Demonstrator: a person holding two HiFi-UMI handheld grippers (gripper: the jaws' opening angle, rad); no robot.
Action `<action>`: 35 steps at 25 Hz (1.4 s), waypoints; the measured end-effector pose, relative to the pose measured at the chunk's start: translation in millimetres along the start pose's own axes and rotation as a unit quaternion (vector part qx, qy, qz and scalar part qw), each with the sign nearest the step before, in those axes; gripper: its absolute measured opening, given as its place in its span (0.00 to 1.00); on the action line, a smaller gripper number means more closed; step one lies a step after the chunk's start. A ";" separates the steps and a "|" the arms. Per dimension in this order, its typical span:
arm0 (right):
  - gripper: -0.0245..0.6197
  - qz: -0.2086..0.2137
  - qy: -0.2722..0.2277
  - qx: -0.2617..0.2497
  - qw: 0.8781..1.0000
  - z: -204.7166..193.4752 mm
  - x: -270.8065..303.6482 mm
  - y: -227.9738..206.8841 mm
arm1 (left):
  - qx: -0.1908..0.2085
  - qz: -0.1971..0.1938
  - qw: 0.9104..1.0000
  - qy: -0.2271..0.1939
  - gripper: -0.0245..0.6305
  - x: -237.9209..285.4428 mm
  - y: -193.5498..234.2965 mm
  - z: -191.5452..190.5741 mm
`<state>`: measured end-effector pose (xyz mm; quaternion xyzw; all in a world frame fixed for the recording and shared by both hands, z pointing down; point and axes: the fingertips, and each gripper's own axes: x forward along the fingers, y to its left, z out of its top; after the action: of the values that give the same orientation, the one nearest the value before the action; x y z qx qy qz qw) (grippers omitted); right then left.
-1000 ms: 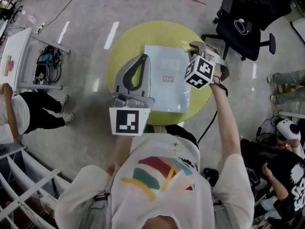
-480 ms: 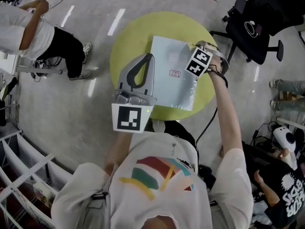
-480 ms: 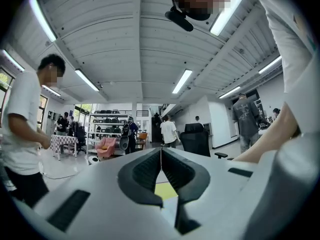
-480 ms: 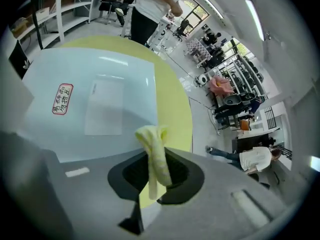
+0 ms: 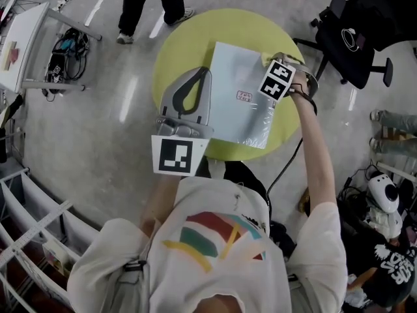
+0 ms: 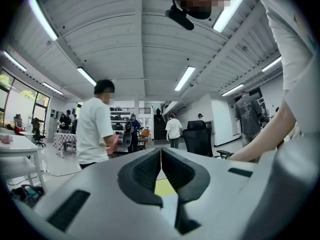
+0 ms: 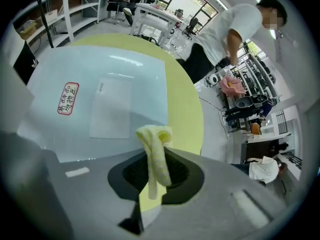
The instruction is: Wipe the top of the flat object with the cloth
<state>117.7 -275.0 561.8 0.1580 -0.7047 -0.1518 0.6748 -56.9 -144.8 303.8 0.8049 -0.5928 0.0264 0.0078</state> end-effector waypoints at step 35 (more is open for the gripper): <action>0.08 0.260 -0.069 0.104 0.958 9.7 -100.0 194.2 | -0.012 -0.029 0.999 -0.025 0.06 10.0 -8.0 3.1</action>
<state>108.5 -56.7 554.0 0.0279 -0.7780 0.0924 0.6209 -46.1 -152.1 301.4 0.8222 -0.5692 -0.0013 0.0037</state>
